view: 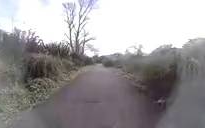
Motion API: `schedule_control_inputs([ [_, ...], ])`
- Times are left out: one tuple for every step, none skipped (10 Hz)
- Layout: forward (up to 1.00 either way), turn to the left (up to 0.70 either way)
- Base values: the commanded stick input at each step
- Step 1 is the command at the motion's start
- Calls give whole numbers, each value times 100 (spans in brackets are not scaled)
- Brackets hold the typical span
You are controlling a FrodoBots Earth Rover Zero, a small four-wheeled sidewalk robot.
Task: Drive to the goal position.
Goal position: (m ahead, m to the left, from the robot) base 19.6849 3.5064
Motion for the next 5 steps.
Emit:
schedule_control_inputs([
  [70,0],
  [70,0],
  [70,0],
  [70,0],
  [70,0],
])
